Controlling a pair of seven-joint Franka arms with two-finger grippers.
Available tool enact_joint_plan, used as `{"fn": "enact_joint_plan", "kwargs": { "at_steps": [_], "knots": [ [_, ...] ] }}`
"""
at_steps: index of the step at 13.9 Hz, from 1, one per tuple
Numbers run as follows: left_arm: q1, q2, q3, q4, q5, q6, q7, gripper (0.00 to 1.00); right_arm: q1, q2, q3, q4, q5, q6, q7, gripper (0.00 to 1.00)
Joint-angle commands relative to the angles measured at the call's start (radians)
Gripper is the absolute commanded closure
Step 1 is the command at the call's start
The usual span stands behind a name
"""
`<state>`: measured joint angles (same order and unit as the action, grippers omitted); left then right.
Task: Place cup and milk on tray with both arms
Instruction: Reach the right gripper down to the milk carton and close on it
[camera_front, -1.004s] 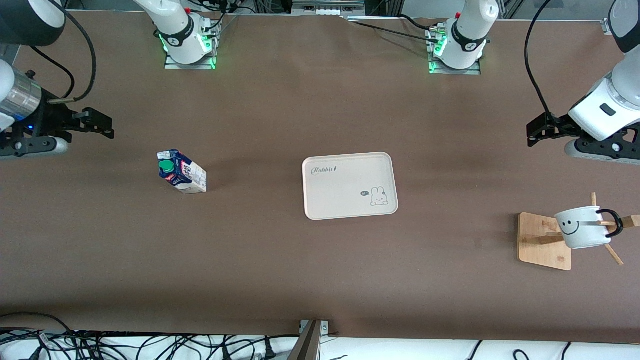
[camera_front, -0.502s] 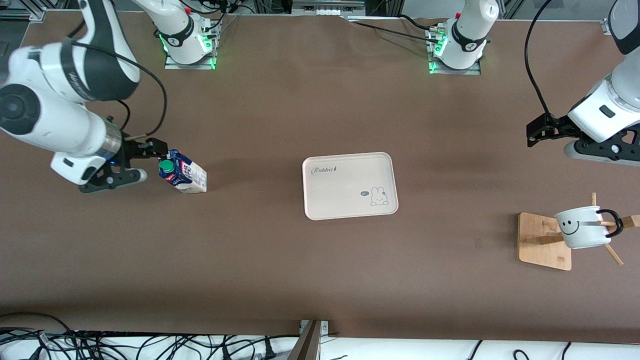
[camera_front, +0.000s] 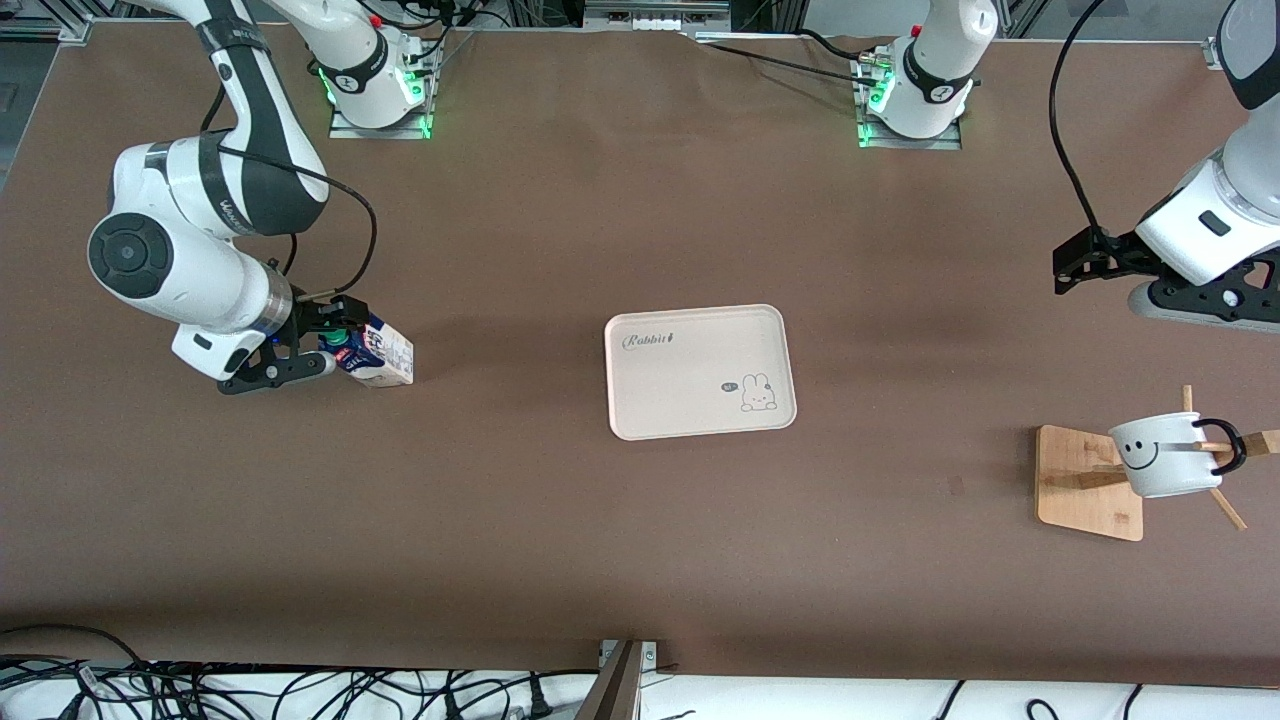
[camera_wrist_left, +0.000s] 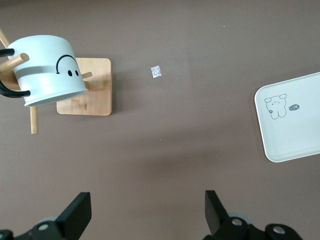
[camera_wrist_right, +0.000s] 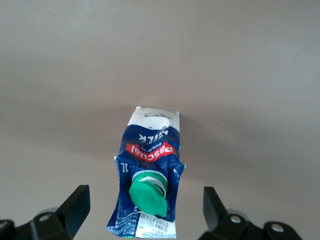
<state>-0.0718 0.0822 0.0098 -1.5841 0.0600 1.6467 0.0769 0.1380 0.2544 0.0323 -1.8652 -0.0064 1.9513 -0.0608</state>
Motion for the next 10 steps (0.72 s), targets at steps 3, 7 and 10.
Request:
{"fn": "enact_joint_plan", "kwargs": {
  "at_steps": [3,7,10],
  "knots": [
    [-0.002,0.019,0.004,0.042,-0.019,-0.028,0.018,0.00,-0.003,-0.049,0.000,-0.090,0.009,0.000,0.021,0.00],
    [-0.002,0.019,0.006,0.042,-0.020,-0.028,0.020,0.00,-0.003,-0.050,0.000,-0.106,0.011,0.003,0.021,0.07],
    [-0.002,0.019,0.007,0.041,-0.020,-0.030,0.020,0.00,-0.003,-0.049,0.001,-0.106,0.011,0.001,0.021,0.32]
  ]
}}
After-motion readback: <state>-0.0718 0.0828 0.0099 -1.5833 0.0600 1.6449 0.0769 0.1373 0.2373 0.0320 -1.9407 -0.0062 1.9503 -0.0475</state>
